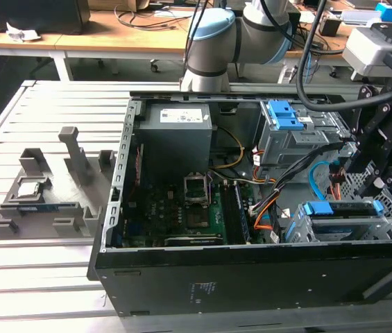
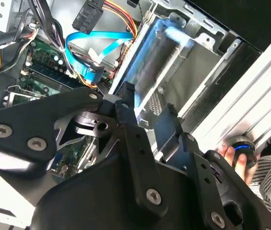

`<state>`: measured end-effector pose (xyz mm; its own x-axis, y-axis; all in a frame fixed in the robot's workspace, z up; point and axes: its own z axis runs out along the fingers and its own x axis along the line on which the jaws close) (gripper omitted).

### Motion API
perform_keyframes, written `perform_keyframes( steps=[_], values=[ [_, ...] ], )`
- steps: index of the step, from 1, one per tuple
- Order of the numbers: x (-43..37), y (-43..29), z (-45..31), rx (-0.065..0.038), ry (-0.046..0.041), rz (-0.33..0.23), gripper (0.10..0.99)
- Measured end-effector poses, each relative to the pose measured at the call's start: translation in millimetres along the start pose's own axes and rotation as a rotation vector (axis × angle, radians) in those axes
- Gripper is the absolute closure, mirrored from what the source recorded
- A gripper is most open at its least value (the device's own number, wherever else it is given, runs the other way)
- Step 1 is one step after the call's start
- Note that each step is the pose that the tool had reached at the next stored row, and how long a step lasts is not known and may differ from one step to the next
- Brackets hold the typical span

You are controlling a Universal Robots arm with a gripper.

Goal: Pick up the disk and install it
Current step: 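Insert the disk into the insertion slot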

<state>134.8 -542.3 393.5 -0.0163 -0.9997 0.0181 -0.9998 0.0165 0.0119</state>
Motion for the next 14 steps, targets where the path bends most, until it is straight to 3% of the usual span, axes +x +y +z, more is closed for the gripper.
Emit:
perform_keyframes(
  steps=[3, 4, 6, 9, 14],
  values=[
    [0.0, 0.0, 0.1, 0.0, 0.0001, 0.0, 0.659],
    [0.0, 0.0, 0.1, 0.0, 0.0001, 0.0, 0.725],
    [0.0, 0.0, 0.2, 0.0, 0.0001, 0.0, 0.725],
    [0.0, 0.0, 0.4, 0.0, 0.0001, 0.0, 0.969],
    [0.0, 0.0, 0.7, 0.0, 0.0001, 0.0, 0.98]
  ],
)
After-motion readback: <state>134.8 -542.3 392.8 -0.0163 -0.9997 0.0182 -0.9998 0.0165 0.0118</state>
